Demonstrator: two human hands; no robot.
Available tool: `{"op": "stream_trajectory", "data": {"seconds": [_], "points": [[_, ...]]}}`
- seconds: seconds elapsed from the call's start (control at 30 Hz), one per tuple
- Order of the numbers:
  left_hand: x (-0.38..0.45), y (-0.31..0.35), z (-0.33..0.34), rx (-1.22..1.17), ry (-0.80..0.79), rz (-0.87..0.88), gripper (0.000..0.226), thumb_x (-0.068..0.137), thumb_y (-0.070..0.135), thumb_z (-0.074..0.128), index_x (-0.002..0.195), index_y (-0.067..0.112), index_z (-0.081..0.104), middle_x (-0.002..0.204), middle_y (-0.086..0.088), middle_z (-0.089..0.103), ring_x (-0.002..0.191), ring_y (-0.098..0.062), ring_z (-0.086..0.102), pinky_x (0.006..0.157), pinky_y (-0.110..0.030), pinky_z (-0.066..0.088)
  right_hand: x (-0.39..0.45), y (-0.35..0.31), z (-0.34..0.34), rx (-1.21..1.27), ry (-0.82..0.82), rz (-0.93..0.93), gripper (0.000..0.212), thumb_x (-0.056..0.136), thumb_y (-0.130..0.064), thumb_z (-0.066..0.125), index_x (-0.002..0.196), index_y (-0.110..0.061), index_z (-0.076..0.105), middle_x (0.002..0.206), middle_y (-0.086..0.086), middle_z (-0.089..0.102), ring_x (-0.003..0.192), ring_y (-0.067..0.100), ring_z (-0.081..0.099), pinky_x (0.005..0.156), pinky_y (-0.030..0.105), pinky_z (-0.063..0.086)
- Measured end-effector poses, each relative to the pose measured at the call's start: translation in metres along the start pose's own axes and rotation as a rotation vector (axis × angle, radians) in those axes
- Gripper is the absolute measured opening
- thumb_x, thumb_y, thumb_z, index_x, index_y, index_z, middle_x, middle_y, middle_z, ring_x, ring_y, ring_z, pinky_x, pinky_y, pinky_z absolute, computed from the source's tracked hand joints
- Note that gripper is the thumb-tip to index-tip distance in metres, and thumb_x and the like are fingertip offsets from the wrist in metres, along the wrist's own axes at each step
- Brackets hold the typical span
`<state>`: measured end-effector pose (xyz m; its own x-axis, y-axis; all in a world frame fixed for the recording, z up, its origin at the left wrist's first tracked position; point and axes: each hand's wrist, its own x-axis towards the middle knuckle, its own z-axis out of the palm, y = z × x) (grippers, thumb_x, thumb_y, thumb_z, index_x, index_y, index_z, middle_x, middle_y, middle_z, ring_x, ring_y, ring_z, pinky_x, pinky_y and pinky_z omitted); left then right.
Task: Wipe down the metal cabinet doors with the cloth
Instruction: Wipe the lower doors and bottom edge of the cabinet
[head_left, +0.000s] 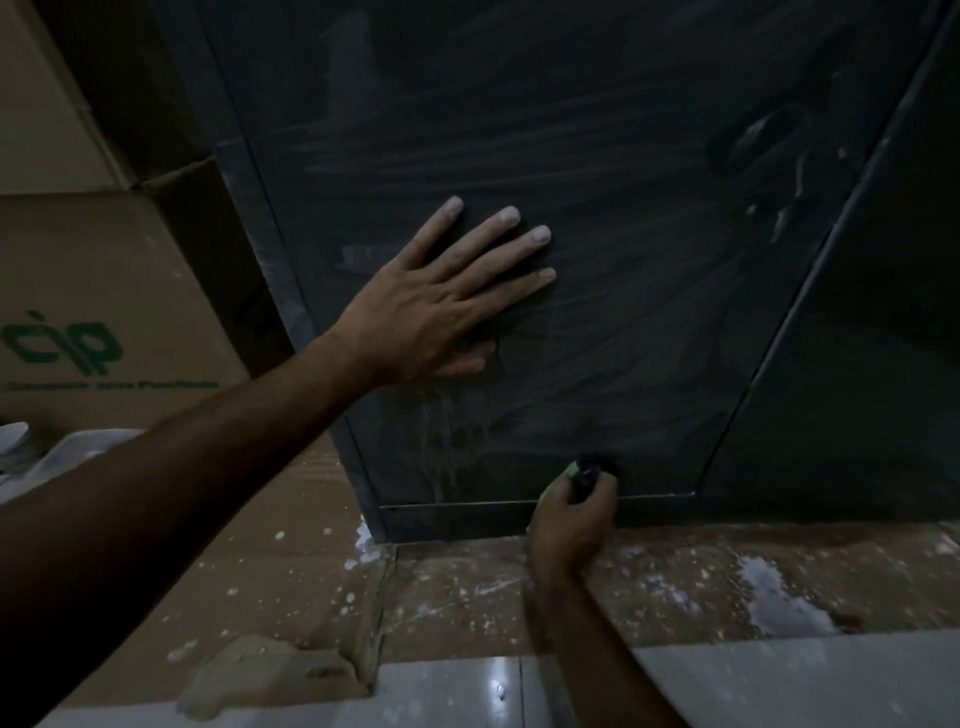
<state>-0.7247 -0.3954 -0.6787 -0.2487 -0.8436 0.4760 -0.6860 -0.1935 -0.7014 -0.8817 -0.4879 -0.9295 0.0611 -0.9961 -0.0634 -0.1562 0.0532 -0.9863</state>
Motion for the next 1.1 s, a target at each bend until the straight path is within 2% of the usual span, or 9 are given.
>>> {"op": "stream_trajectory", "data": {"seconds": [0.1,0.2,0.43,0.57,0.7,0.8,0.9,0.97,1.1], "points": [[0.0,0.001,0.0,-0.007,-0.002,-0.008,0.085,0.099,0.054,0.052,0.168,0.022,0.014,0.175,-0.01,0.012,0.161,-0.032,0.006,0.128,-0.054,-0.006,-0.047,0.013,0.032,-0.071,-0.416,-0.085,0.034,0.096,-0.031,0.065,0.126,-0.04,0.055,0.12,-0.016,0.062,0.107,0.006,0.063,0.09,0.039,0.059],[0.0,0.004,0.0,-0.009,-0.015,-0.013,0.083,0.1,0.055,0.049,0.168,0.022,0.014,0.175,-0.01,0.012,0.161,-0.032,0.006,0.128,-0.054,-0.007,-0.061,0.016,0.049,-0.134,-0.731,-0.049,0.036,0.094,-0.024,0.072,0.128,-0.03,0.06,0.124,-0.013,0.063,0.115,0.01,0.063,0.096,0.036,0.057],[0.0,0.005,0.0,-0.027,-0.008,-0.016,0.085,0.099,0.053,0.056,0.167,0.022,0.016,0.175,-0.011,0.013,0.161,-0.034,0.009,0.128,-0.058,-0.001,0.005,0.002,-0.018,0.002,-0.202,-0.008,0.02,0.088,0.0,0.071,0.107,-0.008,0.067,0.096,0.003,0.068,0.09,0.021,0.066,0.078,0.031,0.053],[0.0,0.014,0.003,-0.103,0.046,-0.065,0.077,0.097,0.046,0.063,0.163,0.019,0.032,0.171,-0.015,0.024,0.158,-0.037,0.017,0.127,-0.061,0.003,-0.016,-0.01,-0.006,-0.05,-0.51,0.014,0.019,0.091,-0.005,0.07,0.108,-0.013,0.066,0.102,0.001,0.069,0.093,0.012,0.066,0.077,0.022,0.054],[-0.015,0.035,0.0,-0.284,0.144,-0.059,0.045,0.098,0.039,0.058,0.137,0.016,0.054,0.141,-0.015,0.051,0.128,-0.032,0.046,0.11,-0.049,0.033,-0.013,-0.028,-0.004,0.017,-0.687,-0.14,0.019,0.087,0.002,0.07,0.088,-0.014,0.059,0.083,-0.001,0.066,0.07,-0.002,0.06,0.065,0.017,0.048],[-0.049,0.061,-0.002,-0.584,-0.049,-0.03,0.025,0.1,0.034,0.054,0.113,0.014,0.059,0.103,-0.01,0.06,0.088,-0.023,0.053,0.075,-0.041,0.046,0.004,-0.048,-0.014,0.053,-0.843,-0.184,0.02,0.089,0.006,0.066,0.091,-0.012,0.058,0.087,0.001,0.067,0.078,0.005,0.063,0.07,0.022,0.05],[-0.089,0.086,0.001,-0.804,-0.231,-0.239,0.018,0.105,0.043,0.047,0.105,0.025,0.05,0.088,0.004,0.054,0.069,-0.015,0.051,0.056,-0.034,0.046,0.023,-0.07,-0.028,-0.039,-0.989,-0.272,0.024,0.091,0.003,0.068,0.1,-0.018,0.062,0.096,0.001,0.07,0.087,0.006,0.067,0.075,0.022,0.054],[-0.107,0.105,0.001,-0.906,-0.372,-0.381,0.03,0.104,0.06,0.042,0.111,0.032,0.047,0.092,0.011,0.052,0.071,-0.005,0.047,0.062,-0.028,0.041,0.038,-0.083,-0.037,-0.115,-1.101,-0.345,0.029,0.089,0.006,0.07,0.104,-0.019,0.066,0.102,0.003,0.072,0.096,0.013,0.07,0.083,0.028,0.056],[-0.101,0.135,-0.008,-1.027,-0.714,-0.6,0.091,0.081,0.084,0.058,0.151,0.029,0.04,0.136,0.018,0.047,0.117,-0.001,0.05,0.092,-0.025,0.046,0.073,-0.113,-0.053,-0.306,-1.203,-0.546,0.032,0.085,0.011,0.071,0.099,-0.018,0.072,0.099,0.006,0.075,0.095,0.019,0.071,0.088,0.037,0.057]]}}
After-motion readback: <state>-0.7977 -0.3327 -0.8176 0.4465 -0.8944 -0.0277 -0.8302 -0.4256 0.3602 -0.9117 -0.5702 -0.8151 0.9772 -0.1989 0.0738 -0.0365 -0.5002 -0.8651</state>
